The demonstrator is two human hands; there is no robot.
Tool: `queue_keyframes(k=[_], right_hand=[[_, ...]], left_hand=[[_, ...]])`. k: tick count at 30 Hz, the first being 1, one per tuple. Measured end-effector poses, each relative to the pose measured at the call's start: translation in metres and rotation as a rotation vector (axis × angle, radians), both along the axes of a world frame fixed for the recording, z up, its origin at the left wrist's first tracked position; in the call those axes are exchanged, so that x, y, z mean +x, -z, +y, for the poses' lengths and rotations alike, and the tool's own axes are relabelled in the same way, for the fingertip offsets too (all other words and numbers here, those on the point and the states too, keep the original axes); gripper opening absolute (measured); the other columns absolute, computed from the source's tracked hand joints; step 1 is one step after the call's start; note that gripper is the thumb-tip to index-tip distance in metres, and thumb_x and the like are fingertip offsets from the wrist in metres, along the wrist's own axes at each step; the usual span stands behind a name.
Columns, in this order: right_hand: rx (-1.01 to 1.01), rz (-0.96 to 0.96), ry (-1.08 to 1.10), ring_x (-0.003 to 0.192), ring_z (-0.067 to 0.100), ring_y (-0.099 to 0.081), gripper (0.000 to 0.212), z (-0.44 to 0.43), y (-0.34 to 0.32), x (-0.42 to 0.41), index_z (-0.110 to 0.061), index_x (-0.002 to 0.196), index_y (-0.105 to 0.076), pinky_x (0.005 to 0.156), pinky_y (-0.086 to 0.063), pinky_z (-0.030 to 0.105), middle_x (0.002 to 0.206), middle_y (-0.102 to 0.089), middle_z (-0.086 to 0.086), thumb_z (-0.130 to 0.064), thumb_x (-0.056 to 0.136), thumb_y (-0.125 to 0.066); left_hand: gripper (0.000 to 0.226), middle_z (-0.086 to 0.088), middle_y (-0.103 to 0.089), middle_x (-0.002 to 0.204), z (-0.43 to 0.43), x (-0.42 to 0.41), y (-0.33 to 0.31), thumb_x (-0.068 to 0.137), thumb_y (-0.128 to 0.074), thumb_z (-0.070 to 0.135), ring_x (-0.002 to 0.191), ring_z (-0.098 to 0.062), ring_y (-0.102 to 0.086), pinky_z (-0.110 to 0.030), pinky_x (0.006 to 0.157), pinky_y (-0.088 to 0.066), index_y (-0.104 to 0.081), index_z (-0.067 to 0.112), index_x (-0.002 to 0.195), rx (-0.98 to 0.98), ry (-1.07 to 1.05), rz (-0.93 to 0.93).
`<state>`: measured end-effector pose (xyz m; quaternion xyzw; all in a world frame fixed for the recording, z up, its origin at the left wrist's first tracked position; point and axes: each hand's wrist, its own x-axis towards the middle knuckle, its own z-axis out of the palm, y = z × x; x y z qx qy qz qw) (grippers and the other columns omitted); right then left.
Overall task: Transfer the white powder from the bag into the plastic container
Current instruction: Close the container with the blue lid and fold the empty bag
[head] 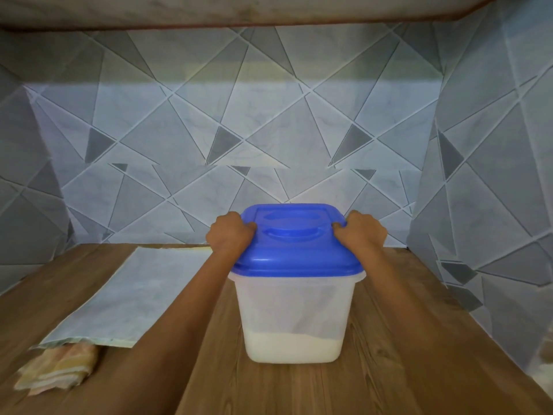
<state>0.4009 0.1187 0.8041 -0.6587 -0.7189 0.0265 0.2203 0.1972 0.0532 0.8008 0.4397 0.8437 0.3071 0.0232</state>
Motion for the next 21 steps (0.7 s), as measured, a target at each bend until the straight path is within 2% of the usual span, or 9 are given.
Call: queue_keyframes(k=[2,4,6,9,12,14,17,21], right_hand=[[-0.081,0.092,-0.037,0.117,0.033,-0.052,0.048,-0.002,0.007,0.001,-0.007,0.13,-0.043,0.089,-0.042,0.036,0.129,-0.054,0.016,-0.04,0.095,-0.037],[-0.095,0.119,-0.117,0.133,0.032,-0.038,0.058,-0.006,0.022,0.003,-0.01,0.14,-0.034,0.106,-0.033,0.04,0.145,-0.04,0.015,-0.046,0.095,-0.032],[0.102,0.14,-0.216,0.141,0.026,-0.03,0.06,-0.021,0.044,0.005,-0.015,0.14,-0.04,0.113,-0.026,0.039,0.152,-0.032,0.01,-0.052,0.093,-0.029],[0.501,0.287,-0.304,0.128,0.025,-0.05,0.059,-0.041,0.071,0.005,-0.014,0.12,-0.063,0.103,-0.041,0.037,0.136,-0.055,0.007,-0.052,0.09,-0.029],[0.739,0.374,-0.313,0.11,0.027,-0.062,0.058,-0.031,0.084,0.002,-0.009,0.105,-0.071,0.091,-0.052,0.04,0.113,-0.069,0.008,-0.048,0.095,-0.03],[0.79,0.386,-0.318,0.106,0.029,-0.065,0.058,-0.019,0.085,-0.002,-0.007,0.102,-0.072,0.088,-0.053,0.04,0.108,-0.072,0.009,-0.047,0.095,-0.03],[0.807,0.363,-0.301,0.105,0.029,-0.065,0.052,0.003,0.087,-0.009,-0.007,0.101,-0.072,0.089,-0.052,0.039,0.107,-0.072,0.01,-0.042,0.095,-0.034],[0.799,0.354,-0.274,0.103,0.031,-0.066,0.045,0.044,0.087,-0.029,-0.006,0.1,-0.072,0.088,-0.054,0.042,0.106,-0.072,0.011,-0.037,0.091,-0.041]], left_hand=[[0.045,-0.016,-0.059,0.118,-0.004,-0.002,0.004,0.093,-0.043,0.04,0.107,-0.034,-0.057,-0.038,0.09,-0.045,-0.053,0.005,0.12,-0.028,0.072,-0.048],[0.055,-0.019,-0.041,0.144,-0.011,-0.002,0.016,0.093,-0.041,0.045,0.132,-0.035,-0.04,-0.042,0.108,-0.034,-0.042,0.01,0.136,-0.021,0.198,-0.062],[0.062,-0.012,-0.03,0.153,-0.026,0.004,0.032,0.09,-0.037,0.055,0.142,-0.028,-0.026,-0.044,0.117,-0.024,-0.039,0.019,0.141,0.101,0.308,0.004],[0.066,-0.004,-0.052,0.139,-0.043,0.013,0.055,0.082,-0.028,0.062,0.134,-0.024,-0.042,-0.041,0.111,-0.034,-0.059,0.022,0.124,0.365,0.367,0.147],[0.049,-0.002,-0.069,0.114,-0.036,0.012,0.067,0.085,-0.039,0.049,0.116,-0.025,-0.059,-0.033,0.1,-0.041,-0.071,0.018,0.105,0.597,0.319,0.259],[0.044,0.0,-0.072,0.106,-0.025,0.008,0.069,0.086,-0.042,0.045,0.114,-0.025,-0.06,-0.033,0.098,-0.043,-0.072,0.017,0.102,0.636,0.316,0.266],[0.044,0.0,-0.072,0.107,-0.001,0.001,0.071,0.086,-0.042,0.045,0.116,-0.026,-0.059,-0.039,0.099,-0.047,-0.071,0.018,0.103,0.619,0.336,0.25],[0.047,-0.002,-0.072,0.108,0.042,-0.019,0.071,0.086,-0.041,0.046,0.117,-0.028,-0.058,-0.042,0.102,-0.045,-0.071,0.015,0.104,0.62,0.359,0.228]])
